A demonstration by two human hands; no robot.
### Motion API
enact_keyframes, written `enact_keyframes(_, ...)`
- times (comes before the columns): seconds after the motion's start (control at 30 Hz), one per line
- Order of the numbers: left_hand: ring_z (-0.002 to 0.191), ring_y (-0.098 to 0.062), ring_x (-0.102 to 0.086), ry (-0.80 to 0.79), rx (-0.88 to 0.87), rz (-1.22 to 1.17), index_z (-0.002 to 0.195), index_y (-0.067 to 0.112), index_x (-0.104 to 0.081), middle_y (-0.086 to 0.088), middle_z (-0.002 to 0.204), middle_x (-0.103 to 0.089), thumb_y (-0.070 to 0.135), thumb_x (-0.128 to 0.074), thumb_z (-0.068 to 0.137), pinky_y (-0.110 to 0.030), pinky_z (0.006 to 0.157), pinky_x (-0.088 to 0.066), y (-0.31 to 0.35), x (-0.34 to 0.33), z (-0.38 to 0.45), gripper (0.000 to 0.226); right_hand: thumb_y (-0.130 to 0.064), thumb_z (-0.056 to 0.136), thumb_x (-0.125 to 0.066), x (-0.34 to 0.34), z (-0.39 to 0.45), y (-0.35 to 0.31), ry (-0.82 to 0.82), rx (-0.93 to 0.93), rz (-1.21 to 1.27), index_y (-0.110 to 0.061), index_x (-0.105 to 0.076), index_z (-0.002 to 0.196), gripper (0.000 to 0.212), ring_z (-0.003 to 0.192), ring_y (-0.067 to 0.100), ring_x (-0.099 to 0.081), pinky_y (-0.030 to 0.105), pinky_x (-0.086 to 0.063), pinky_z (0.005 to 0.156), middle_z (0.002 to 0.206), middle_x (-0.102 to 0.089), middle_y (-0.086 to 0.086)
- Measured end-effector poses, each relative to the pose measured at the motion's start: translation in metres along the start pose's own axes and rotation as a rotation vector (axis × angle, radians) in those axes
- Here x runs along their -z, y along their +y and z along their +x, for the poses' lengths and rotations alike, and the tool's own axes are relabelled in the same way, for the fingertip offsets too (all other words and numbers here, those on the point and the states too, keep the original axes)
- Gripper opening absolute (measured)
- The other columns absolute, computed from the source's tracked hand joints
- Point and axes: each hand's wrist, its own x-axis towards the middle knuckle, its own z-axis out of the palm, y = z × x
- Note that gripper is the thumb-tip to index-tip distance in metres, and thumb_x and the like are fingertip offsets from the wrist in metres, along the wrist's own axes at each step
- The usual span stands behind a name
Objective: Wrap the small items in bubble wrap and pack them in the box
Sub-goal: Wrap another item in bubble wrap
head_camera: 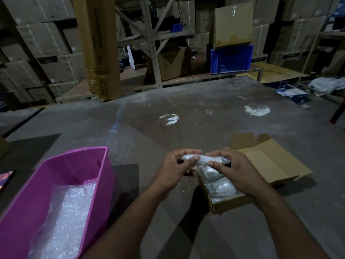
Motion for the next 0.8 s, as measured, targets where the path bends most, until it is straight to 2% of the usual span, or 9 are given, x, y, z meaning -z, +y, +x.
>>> enact_keyframes(0.1, 0.070, -0.004, -0.065, -0.052, 0.061, -0.060, 0.111, 0.007, -0.072, 0.003, 0.082, -0.073, 0.001, -0.073, 0.087, -0.022, 0.066, -0.056, -0.004, 0.000, 0.000, 0.025, -0.052, 0.084, -0.064, 0.001, 0.002, 0.007, 0.012, -0.009, -0.098, -0.035, -0.075, 0.098, 0.025, 0.085, 0.000, -0.065, 0.020, -0.050, 0.074, 0.093, -0.064, -0.008)
enact_keyframes(0.2, 0.071, -0.002, -0.063, -0.053, 0.063, 0.038, 0.101, 0.013, -0.077, 0.008, 0.077, -0.071, 0.009, -0.076, 0.088, -0.025, 0.069, -0.055, -0.010, 0.000, 0.004, 0.014, -0.058, 0.084, -0.059, 0.002, 0.004, 0.015, 0.011, 0.018, -0.198, -0.035, -0.074, 0.094, 0.028, 0.086, 0.003, -0.059, 0.027, -0.048, 0.075, 0.093, -0.058, -0.008)
enact_keyframes(0.27, 0.071, -0.006, -0.060, 0.003, 0.041, 0.126, 0.087, 0.018, -0.078, 0.009, 0.074, -0.068, 0.017, -0.080, 0.085, -0.032, 0.070, -0.053, -0.015, 0.000, 0.009, 0.002, -0.059, 0.086, -0.057, 0.005, 0.005, 0.019, 0.022, 0.026, -0.242, -0.036, -0.073, 0.093, 0.028, 0.085, 0.004, -0.057, 0.031, -0.049, 0.075, 0.091, -0.055, -0.009)
enact_keyframes(0.33, 0.070, -0.009, -0.059, 0.107, 0.006, 0.236, 0.077, 0.018, -0.074, 0.007, 0.076, -0.064, 0.026, -0.085, 0.081, -0.036, 0.069, -0.052, -0.024, -0.001, 0.015, 0.015, -0.052, 0.088, -0.064, 0.008, 0.006, 0.020, 0.027, 0.014, -0.271, -0.036, -0.075, 0.092, 0.020, 0.082, 0.002, -0.058, 0.033, -0.050, 0.074, 0.087, -0.059, -0.012)
enact_keyframes(0.43, 0.063, -0.006, -0.058, 0.140, -0.029, 0.405, 0.079, 0.017, -0.072, 0.006, 0.073, -0.065, 0.042, -0.085, 0.078, -0.035, 0.063, -0.048, -0.034, -0.002, 0.021, 0.028, -0.035, 0.088, -0.076, 0.014, 0.007, 0.023, 0.023, 0.001, -0.284, -0.033, -0.076, 0.097, 0.009, 0.087, -0.003, -0.065, 0.029, -0.054, 0.078, 0.090, -0.069, -0.019)
enact_keyframes(0.5, 0.061, -0.003, -0.058, 0.103, -0.021, 0.458, 0.084, 0.021, -0.075, 0.010, 0.072, -0.070, 0.044, -0.083, 0.079, -0.029, 0.061, -0.047, -0.034, -0.003, 0.021, 0.025, -0.031, 0.086, -0.078, 0.017, 0.006, 0.023, 0.033, -0.020, -0.278, -0.034, -0.074, 0.098, 0.013, 0.090, -0.007, -0.065, 0.022, -0.054, 0.080, 0.092, -0.071, -0.022)
enact_keyframes(0.6, 0.066, -0.001, -0.062, 0.077, -0.036, 0.606, 0.087, 0.029, -0.074, 0.012, 0.078, -0.073, 0.047, -0.082, 0.079, -0.028, 0.065, -0.051, -0.029, -0.006, 0.018, 0.021, -0.031, 0.086, -0.079, 0.017, 0.005, 0.024, 0.087, -0.042, -0.278, -0.030, -0.076, 0.098, 0.013, 0.087, -0.009, -0.064, 0.014, -0.050, 0.073, 0.090, -0.071, -0.021)
enact_keyframes(0.7, 0.068, 0.000, -0.063, 0.073, -0.051, 0.769, 0.085, 0.031, -0.072, 0.012, 0.079, -0.073, 0.046, -0.083, 0.078, -0.029, 0.067, -0.052, -0.026, -0.008, 0.016, 0.021, -0.030, 0.086, -0.079, 0.015, 0.007, 0.023, 0.124, -0.048, -0.284, -0.030, -0.077, 0.096, 0.010, 0.084, -0.006, -0.065, 0.017, -0.050, 0.072, 0.090, -0.072, -0.019)
enact_keyframes(0.8, 0.078, -0.001, -0.067, 0.090, -0.054, 0.813, 0.092, 0.029, -0.077, 0.012, 0.086, -0.075, 0.037, -0.082, 0.080, -0.033, 0.076, -0.056, -0.025, -0.008, 0.020, 0.015, -0.028, 0.090, -0.074, 0.016, 0.010, 0.028, 0.100, -0.066, -0.360, -0.033, -0.076, 0.100, 0.011, 0.085, -0.002, -0.065, 0.025, -0.054, 0.075, 0.095, -0.071, -0.018)
